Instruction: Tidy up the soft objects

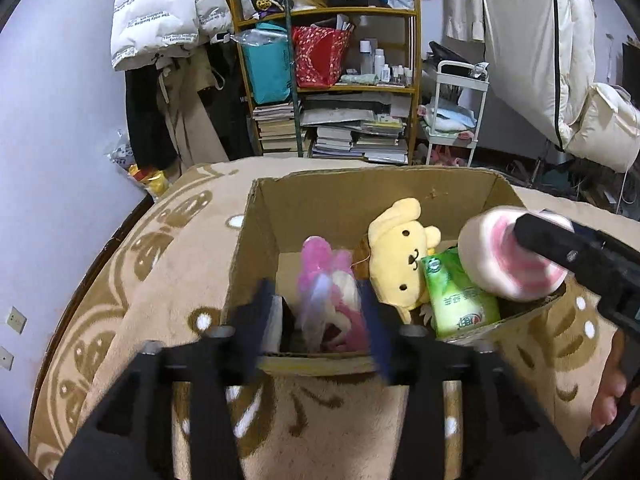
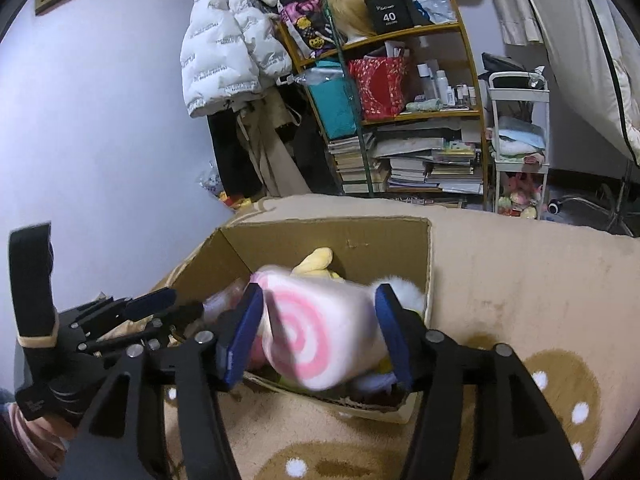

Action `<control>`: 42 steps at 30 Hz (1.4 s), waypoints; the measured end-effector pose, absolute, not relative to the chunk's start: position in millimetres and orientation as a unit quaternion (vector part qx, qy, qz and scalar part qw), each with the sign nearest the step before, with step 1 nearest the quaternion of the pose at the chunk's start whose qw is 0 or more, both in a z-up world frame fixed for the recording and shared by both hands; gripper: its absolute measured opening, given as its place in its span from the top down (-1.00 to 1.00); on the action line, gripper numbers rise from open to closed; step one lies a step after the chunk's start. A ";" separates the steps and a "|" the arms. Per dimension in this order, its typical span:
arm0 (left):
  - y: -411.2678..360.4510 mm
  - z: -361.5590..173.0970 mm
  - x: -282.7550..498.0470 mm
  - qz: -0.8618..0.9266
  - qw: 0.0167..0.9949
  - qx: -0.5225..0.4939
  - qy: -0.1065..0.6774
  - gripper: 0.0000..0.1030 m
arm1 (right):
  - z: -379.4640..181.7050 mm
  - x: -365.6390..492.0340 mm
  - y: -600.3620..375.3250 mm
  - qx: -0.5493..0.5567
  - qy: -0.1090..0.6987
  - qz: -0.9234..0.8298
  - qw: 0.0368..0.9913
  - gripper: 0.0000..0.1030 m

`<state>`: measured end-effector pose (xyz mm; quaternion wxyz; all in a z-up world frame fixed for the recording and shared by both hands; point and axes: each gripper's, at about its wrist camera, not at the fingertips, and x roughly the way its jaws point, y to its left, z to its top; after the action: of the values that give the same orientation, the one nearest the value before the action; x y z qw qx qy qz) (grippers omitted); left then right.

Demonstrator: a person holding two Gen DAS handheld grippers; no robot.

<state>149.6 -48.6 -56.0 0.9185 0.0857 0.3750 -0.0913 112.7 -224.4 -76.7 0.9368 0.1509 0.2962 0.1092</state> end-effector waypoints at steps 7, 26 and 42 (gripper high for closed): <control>-44.4 -48.8 135.5 -0.069 0.924 0.107 0.361 -0.61 | -68.8 103.8 -233.8 0.162 0.286 0.095 0.940 -0.78; -7.6 21.0 47.3 -0.051 0.962 0.073 0.259 -0.95 | -19.1 30.2 -225.9 0.102 0.234 0.077 0.964 -1.00; 18.9 42.5 -9.5 -0.029 0.976 0.042 0.211 -0.95 | 1.7 -25.3 -227.6 0.086 0.199 0.048 0.975 -1.00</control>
<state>-9.5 18.9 42.5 0.9761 0.0425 0.2109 -0.0288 -25.3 -227.6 1.7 0.9750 0.0857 0.1995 0.0480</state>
